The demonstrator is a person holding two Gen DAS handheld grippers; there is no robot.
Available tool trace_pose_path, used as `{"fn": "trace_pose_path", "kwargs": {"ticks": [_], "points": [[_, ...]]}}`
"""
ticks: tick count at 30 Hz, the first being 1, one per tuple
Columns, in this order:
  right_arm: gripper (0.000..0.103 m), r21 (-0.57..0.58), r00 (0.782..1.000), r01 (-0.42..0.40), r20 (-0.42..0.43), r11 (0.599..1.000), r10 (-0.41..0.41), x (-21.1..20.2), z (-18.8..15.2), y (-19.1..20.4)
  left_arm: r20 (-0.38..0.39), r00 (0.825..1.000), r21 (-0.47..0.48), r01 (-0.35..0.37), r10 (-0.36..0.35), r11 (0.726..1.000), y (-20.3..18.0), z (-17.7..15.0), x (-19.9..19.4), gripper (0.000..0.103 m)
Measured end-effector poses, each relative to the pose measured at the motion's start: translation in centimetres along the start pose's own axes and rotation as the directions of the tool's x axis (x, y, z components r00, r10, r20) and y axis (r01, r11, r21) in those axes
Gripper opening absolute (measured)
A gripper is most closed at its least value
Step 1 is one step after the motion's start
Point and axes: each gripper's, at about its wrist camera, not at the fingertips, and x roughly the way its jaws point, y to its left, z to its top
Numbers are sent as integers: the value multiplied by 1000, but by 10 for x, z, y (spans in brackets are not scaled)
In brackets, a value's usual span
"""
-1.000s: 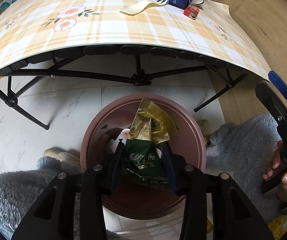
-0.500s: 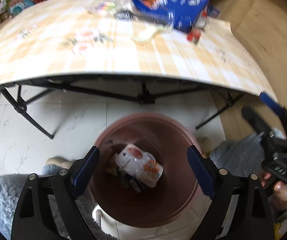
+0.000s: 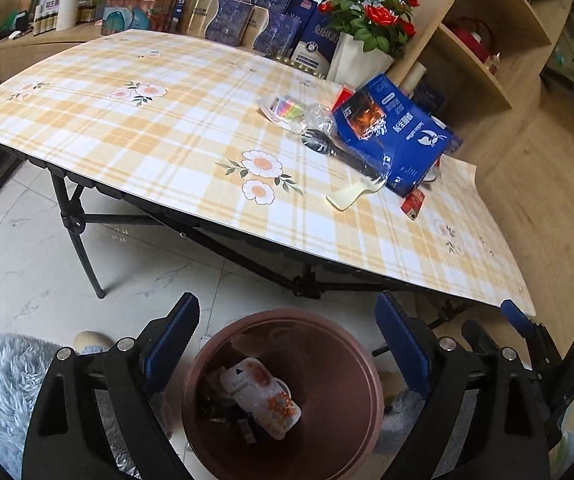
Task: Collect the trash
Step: 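Reach the left tool to the white plastic fork and grasp it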
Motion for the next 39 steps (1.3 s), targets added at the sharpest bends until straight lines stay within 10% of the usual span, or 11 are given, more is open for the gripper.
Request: {"fn": "trace_pose_path", "kwargs": {"ticks": [12,19,27,39], "points": [[97,-18,998,61,28,998,-61,2,5,-1,40,999,38,20,-22,999,-7,-1,-1,87],[97,12,996,14,87,1000,-15,2,16,-21,-19,1000,139,22,-20,990,-26,10,13,67],[97,145,995,-54,89,988,41,11,29,-50,-50,999,450,25,-2,893,-89,46,52,55],[97,261,995,-93,61,961,80,35,33,-73,-155,986,530,32,60,847,-102,83,130,34]]}}
